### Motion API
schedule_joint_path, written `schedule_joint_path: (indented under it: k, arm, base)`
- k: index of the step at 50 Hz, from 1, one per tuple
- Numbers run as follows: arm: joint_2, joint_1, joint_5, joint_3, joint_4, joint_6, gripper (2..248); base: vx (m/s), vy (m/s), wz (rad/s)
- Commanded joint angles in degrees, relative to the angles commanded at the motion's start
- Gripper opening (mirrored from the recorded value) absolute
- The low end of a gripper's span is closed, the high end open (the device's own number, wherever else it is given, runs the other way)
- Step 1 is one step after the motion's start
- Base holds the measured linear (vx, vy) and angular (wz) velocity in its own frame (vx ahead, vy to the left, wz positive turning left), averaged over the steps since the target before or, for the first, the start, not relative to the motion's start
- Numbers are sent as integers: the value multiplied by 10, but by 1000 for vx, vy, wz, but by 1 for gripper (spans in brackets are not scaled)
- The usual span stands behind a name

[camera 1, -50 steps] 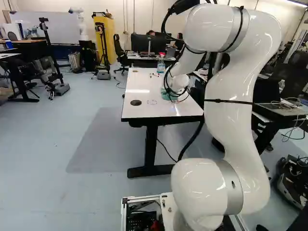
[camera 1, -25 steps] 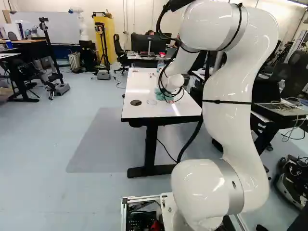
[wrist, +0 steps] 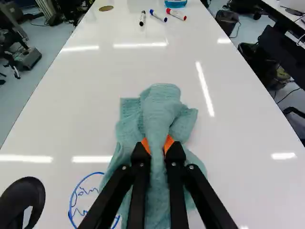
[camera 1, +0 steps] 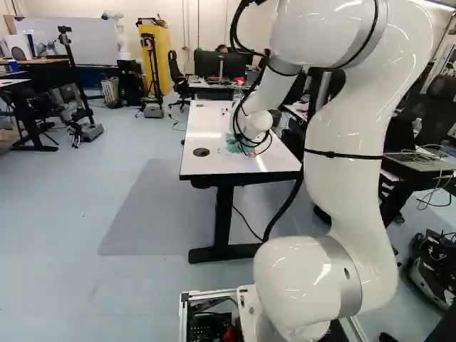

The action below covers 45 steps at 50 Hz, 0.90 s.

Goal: Clean the table with the green towel

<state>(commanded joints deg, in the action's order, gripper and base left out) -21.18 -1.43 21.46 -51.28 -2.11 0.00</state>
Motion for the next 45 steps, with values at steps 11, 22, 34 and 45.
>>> schedule_joint_path:
  k: [11,22,34,45]
  arm:
    - [27,-2,0,34,0,0,47]
    - [51,-11,0,63,0,0,47]
    - [66,-29,0,80,0,0,47]
    - [64,-49,0,79,0,0,47]
  base:
    - [0,0,0]
    - [0,0,0]
    - [0,0,0]
    - [0,0,0]
